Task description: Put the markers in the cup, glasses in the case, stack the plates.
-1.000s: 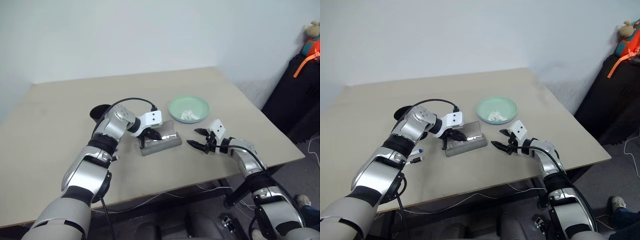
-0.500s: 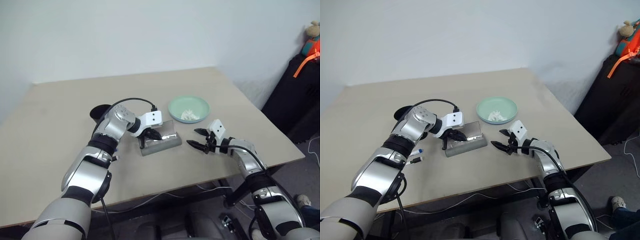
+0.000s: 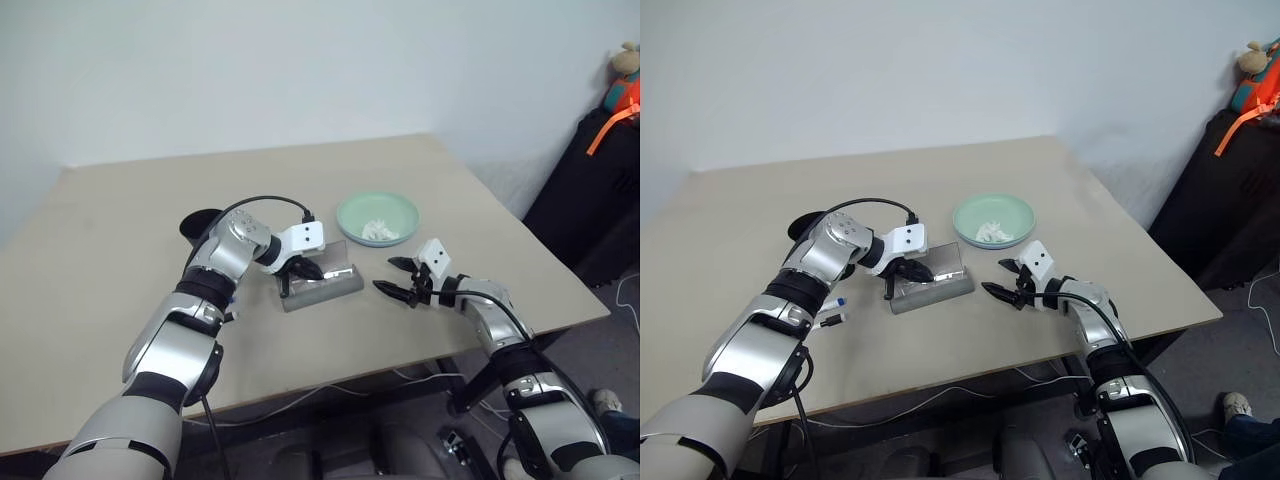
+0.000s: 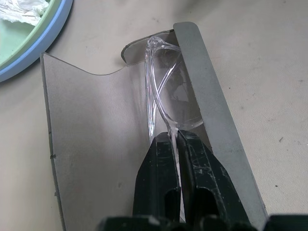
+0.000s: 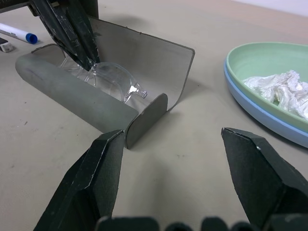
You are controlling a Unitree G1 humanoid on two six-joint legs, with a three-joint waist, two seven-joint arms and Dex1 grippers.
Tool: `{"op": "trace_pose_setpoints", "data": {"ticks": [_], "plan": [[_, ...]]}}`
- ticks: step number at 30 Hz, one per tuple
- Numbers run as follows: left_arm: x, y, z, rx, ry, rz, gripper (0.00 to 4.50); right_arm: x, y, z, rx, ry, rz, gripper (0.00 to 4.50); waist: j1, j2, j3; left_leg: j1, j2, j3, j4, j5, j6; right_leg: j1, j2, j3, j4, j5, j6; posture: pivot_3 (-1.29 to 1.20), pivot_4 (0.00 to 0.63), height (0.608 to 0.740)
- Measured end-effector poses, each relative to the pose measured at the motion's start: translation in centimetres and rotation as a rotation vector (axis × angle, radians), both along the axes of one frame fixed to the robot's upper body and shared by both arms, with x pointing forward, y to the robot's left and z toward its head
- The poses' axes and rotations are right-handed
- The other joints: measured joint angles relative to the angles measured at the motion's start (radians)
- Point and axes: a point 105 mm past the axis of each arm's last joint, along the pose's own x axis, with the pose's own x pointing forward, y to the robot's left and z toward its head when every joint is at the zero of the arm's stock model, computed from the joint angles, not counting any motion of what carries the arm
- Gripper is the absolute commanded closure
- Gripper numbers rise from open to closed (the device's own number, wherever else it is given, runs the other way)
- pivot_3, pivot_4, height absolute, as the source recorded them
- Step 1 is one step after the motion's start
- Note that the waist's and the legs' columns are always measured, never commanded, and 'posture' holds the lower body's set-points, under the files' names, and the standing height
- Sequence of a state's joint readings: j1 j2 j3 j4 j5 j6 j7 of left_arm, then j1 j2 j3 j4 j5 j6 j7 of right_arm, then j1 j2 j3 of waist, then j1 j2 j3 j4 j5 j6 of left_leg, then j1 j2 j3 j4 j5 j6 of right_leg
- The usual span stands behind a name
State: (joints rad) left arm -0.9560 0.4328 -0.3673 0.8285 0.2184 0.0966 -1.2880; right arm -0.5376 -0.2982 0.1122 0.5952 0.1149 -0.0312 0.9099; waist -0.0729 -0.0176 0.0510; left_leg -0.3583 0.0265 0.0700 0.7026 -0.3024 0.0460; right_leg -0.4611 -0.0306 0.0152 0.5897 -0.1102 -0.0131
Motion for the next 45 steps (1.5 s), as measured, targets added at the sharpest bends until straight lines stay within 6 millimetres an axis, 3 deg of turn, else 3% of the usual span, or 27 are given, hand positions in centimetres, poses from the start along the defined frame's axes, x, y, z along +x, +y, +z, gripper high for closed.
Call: {"op": "trace_pose_setpoints", "data": {"ticks": [9,11,18,33,44,45], "plan": [[0.0,0.0,0.0,0.000,0.000,0.000,4.48,0.0,0.0,0.0,0.000,-0.003,0.001,1.01,0.000,0.000,0.000,0.000,0.000,0.000,0.000,0.000,0.000,0.000,0.000,0.000,0.000,0.000,0.000,0.00,0.000,0.720],[0.0,0.0,0.0,-0.001,0.004,0.000,3.85,0.0,0.0,0.0,0.000,-0.003,0.001,1.01,0.000,0.000,0.000,0.000,0.000,0.000,0.000,0.000,0.000,0.000,0.000,0.000,0.000,0.000,0.000,0.00,0.000,0.720],[0.9,-0.1,0.0,-0.006,-0.072,0.034,3.85,0.0,0.2,0.0,0.004,-0.002,0.004,1.01,0.000,0.000,0.000,0.000,0.000,0.000,0.000,0.000,0.000,0.000,0.000,0.000,0.000,0.000,0.000,0.00,0.000,0.720],[0.9,0.0,-0.1,-0.013,-0.069,0.036,3.85,-0.1,0.2,0.0,0.004,-0.002,0.006,1.01,0.000,0.000,0.000,0.000,0.000,0.000,0.000,0.000,0.000,0.000,0.000,0.000,0.000,0.000,0.000,0.00,0.000,0.720],[0.9,-0.6,1.0,-0.086,-0.049,0.035,3.85,-0.1,0.2,0.0,0.003,-0.001,0.008,1.01,0.000,0.000,0.000,0.000,0.000,0.000,0.000,0.000,0.000,0.000,0.000,0.000,0.000,0.000,0.000,0.00,0.000,0.720],[0.8,-0.7,1.2,-0.101,-0.037,0.031,3.67,-0.1,0.2,0.0,0.003,-0.001,0.008,1.01,0.000,0.000,0.000,0.000,0.000,0.000,0.000,0.000,0.000,0.000,0.000,0.000,0.000,0.000,0.000,0.00,0.000,0.720]]}}
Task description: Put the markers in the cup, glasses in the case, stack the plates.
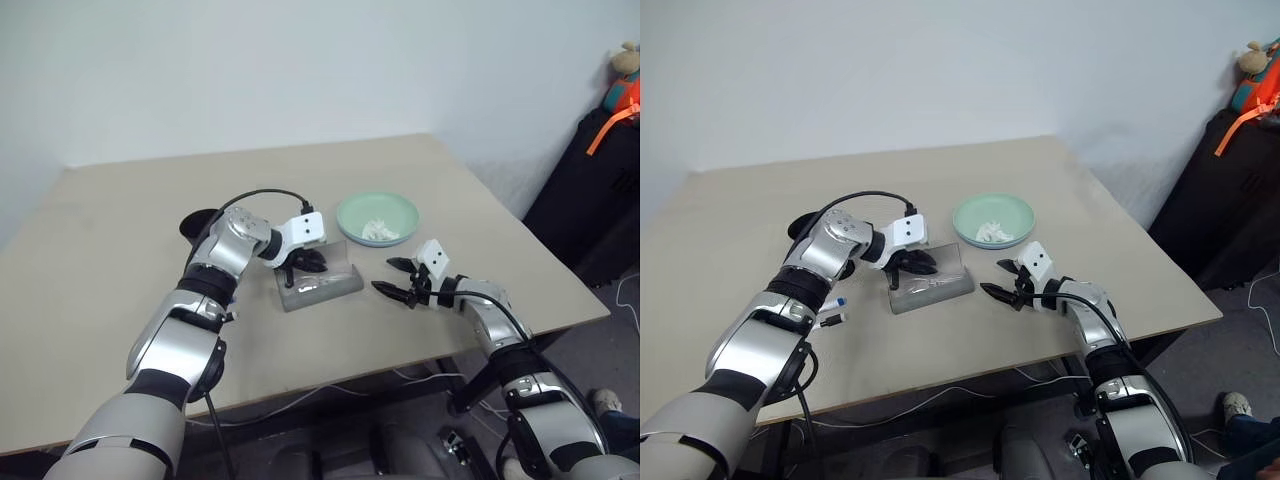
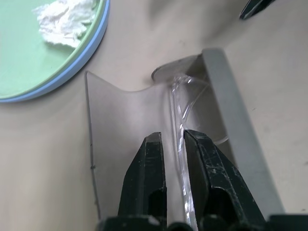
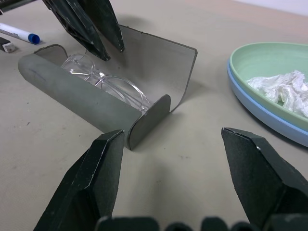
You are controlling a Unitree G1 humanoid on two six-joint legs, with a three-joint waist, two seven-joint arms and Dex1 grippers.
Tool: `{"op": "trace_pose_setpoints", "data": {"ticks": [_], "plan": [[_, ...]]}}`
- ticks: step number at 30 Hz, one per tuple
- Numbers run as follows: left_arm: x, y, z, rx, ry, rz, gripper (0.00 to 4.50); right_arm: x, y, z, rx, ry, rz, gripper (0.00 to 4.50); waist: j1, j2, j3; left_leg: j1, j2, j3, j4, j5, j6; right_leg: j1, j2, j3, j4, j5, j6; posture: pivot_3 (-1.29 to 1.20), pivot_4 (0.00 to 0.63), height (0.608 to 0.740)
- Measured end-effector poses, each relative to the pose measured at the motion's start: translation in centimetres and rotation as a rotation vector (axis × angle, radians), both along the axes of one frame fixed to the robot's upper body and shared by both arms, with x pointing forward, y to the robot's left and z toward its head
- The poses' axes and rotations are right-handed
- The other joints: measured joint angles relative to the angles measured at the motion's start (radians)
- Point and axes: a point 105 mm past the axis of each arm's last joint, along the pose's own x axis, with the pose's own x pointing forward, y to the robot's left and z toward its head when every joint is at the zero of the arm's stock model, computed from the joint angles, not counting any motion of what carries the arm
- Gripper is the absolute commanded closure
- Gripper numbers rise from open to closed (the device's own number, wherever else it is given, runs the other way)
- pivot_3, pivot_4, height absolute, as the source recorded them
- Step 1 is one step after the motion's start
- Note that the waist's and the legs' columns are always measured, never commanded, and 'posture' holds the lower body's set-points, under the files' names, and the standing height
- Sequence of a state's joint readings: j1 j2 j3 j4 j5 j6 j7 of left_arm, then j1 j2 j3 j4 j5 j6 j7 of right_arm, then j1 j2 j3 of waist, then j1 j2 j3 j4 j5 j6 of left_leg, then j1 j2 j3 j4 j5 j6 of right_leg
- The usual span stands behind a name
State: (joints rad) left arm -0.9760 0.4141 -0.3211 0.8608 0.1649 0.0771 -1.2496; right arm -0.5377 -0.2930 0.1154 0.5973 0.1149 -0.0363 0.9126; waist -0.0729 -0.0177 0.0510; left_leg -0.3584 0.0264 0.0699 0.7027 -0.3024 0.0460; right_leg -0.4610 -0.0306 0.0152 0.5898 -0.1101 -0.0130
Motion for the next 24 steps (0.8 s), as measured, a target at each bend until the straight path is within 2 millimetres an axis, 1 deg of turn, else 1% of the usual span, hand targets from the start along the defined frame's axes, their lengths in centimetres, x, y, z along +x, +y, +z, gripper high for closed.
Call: {"op": "trace_pose_setpoints", "data": {"ticks": [3,6,10,24], "plan": [[-0.3,-0.4,0.8,-0.062,0.032,-0.011,2.96,0.0,0.0,0.0,0.000,0.000,0.001,1.01,0.000,0.000,0.000,0.000,0.000,0.000,0.000,0.000,0.000,0.000,0.000,0.000,0.000,0.000,0.000,0.00,0.000,0.720],[-0.6,-0.9,1.5,-0.094,0.039,-0.037,1.89,0.0,0.1,0.0,0.000,0.001,0.002,1.01,0.000,0.000,0.000,0.000,0.000,0.000,0.000,0.000,0.000,0.000,0.000,0.000,0.000,0.000,0.000,0.00,0.000,0.720],[-0.5,-1.0,1.7,-0.095,0.029,-0.035,0.46,0.0,0.1,0.0,-0.001,0.001,0.004,1.01,0.000,0.000,0.000,0.000,0.000,0.000,0.000,0.000,0.000,0.000,0.000,0.000,0.000,0.000,0.000,0.00,0.000,0.720],[-0.6,-1.4,2.1,-0.126,0.015,-0.054,0.46,-0.1,0.1,-0.1,-0.001,0.001,0.005,1.01,0.000,0.000,0.000,0.000,0.000,0.000,0.000,0.000,0.000,0.000,0.000,0.000,0.000,0.000,0.000,0.00,0.000,0.720]]}}
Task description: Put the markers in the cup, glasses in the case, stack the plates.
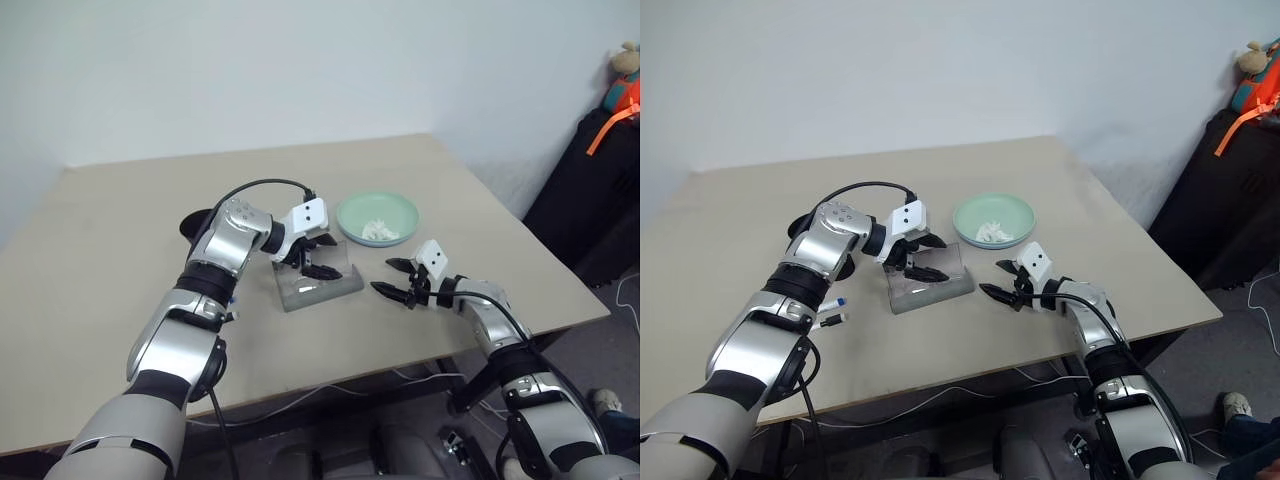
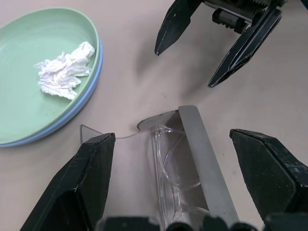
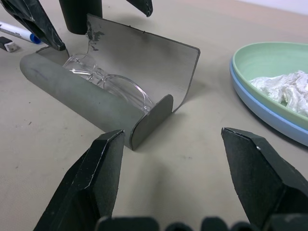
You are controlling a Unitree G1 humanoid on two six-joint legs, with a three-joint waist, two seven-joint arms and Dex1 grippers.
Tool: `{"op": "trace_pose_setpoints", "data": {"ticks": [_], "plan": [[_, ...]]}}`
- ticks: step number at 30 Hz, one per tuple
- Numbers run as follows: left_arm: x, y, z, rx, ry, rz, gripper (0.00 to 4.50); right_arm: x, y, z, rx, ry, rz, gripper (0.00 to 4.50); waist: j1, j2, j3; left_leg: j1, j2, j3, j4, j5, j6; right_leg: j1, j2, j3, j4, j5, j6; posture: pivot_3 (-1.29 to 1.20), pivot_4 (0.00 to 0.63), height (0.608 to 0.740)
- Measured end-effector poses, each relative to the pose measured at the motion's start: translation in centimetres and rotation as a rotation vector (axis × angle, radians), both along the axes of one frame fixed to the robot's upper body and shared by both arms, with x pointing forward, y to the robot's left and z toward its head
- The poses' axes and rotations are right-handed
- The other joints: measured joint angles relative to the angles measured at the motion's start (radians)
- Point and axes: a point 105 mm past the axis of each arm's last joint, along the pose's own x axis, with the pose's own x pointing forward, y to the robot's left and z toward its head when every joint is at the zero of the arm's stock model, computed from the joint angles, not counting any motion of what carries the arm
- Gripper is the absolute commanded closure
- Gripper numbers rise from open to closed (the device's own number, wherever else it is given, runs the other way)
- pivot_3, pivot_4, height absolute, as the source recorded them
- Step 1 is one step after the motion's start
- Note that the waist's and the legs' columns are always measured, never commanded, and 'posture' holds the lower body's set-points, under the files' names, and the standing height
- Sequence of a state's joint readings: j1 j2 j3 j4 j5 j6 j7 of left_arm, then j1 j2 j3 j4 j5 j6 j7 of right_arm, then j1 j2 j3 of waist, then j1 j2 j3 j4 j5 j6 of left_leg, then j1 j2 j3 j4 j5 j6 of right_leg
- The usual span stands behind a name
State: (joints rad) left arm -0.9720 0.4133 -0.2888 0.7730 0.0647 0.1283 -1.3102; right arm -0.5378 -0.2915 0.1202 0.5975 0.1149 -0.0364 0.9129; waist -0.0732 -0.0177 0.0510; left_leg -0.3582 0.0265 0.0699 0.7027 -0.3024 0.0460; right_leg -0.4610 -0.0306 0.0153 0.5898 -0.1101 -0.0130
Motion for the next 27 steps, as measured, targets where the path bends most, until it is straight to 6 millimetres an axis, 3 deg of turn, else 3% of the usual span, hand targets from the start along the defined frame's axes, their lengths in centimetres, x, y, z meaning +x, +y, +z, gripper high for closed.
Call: {"op": "trace_pose_setpoints", "data": {"ticks": [3,12,15,25,27], "plan": [[0.0,0.0,0.1,-0.014,0.013,0.004,0.03,0.0,0.0,0.0,0.000,0.000,0.000,1.01,0.000,0.000,0.000,0.000,0.000,0.000,0.000,0.000,0.000,0.000,0.000,0.000,0.000,0.000,0.000,0.00,0.000,0.720],[0.6,0.0,0.8,-0.065,-0.020,0.050,0.03,0.0,0.0,0.0,0.000,0.001,0.000,1.01,0.000,0.000,0.000,0.000,0.000,0.000,0.000,0.000,0.000,0.000,0.000,0.000,0.000,0.000,0.000,0.00,0.000,0.720],[0.8,0.0,1.0,-0.081,-0.021,0.069,0.89,0.0,0.0,0.0,0.001,0.001,0.000,1.01,0.000,0.000,0.000,0.000,0.000,0.000,0.000,0.000,0.000,0.000,0.000,0.000,0.000,0.000,0.000,0.00,0.000,0.720],[1.0,0.0,1.2,-0.088,-0.034,0.085,4.43,0.0,0.0,0.0,0.000,0.000,0.000,1.01,0.000,0.000,0.000,0.000,0.000,0.000,0.000,0.000,0.000,0.000,0.000,0.000,0.000,0.000,0.000,0.00,0.000,0.720],[1.1,0.0,1.2,-0.088,-0.036,0.088,4.47,0.0,0.0,0.0,0.000,0.000,0.000,1.01,0.000,0.000,0.000,0.000,0.000,0.000,0.000,0.000,0.000,0.000,0.000,0.000,0.000,0.000,0.000,0.00,0.000,0.720]]}}
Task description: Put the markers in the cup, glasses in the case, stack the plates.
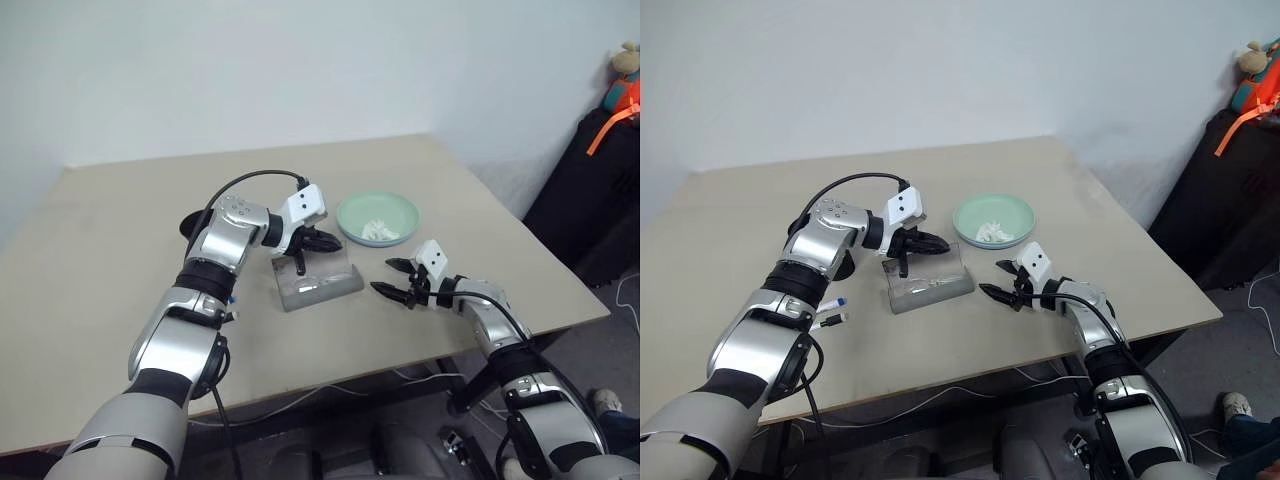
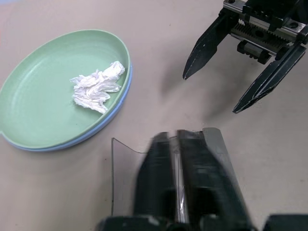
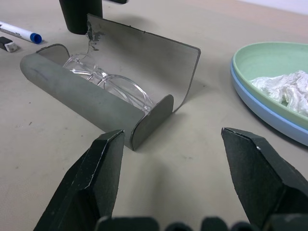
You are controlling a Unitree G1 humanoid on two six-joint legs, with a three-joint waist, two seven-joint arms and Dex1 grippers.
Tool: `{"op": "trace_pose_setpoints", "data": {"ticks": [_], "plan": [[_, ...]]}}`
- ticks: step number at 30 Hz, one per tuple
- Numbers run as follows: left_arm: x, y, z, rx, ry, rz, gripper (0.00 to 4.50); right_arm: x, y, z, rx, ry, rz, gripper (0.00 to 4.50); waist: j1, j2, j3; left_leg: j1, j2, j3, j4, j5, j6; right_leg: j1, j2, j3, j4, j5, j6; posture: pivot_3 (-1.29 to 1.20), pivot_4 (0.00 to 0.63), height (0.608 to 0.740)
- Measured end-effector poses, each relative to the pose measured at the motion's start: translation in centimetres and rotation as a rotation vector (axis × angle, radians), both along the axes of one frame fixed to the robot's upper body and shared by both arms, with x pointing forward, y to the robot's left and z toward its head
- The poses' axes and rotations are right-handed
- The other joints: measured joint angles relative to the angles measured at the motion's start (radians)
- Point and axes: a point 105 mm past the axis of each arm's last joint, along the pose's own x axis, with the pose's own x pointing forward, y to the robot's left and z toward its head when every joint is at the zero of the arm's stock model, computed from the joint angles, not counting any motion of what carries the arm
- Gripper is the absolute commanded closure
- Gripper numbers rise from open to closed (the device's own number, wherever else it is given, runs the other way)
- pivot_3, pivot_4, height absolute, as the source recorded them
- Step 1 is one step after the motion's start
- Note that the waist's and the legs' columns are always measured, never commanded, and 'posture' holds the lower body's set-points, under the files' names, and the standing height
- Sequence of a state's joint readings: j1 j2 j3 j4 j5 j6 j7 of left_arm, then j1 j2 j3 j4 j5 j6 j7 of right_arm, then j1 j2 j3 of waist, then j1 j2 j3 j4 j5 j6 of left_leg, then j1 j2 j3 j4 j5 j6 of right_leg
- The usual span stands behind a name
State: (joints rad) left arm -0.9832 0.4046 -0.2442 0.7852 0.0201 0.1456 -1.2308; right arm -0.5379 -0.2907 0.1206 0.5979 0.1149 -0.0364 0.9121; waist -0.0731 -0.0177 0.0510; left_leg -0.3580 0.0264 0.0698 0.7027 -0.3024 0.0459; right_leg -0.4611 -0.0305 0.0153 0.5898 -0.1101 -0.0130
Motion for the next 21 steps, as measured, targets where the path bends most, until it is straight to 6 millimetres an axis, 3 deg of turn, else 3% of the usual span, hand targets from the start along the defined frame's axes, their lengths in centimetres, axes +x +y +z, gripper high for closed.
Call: {"op": "trace_pose_setpoints", "data": {"ticks": [19,21], "plan": [[0.0,0.0,0.0,0.000,-0.001,0.000,4.47,0.0,0.0,0.0,0.000,0.000,0.000,1.01,0.000,0.000,0.000,0.000,0.000,0.000,0.000,0.000,0.000,0.000,0.000,0.000,0.000,0.000,0.000,0.00,0.000,0.720],[1.1,0.6,-0.4,0.080,-0.046,0.056,4.47,0.0,0.0,0.0,0.000,0.000,0.000,1.01,0.000,0.000,0.000,0.001,0.000,0.000,0.000,0.000,0.000,0.000,0.000,0.000,0.000,0.000,0.000,0.00,0.000,0.720]]}}
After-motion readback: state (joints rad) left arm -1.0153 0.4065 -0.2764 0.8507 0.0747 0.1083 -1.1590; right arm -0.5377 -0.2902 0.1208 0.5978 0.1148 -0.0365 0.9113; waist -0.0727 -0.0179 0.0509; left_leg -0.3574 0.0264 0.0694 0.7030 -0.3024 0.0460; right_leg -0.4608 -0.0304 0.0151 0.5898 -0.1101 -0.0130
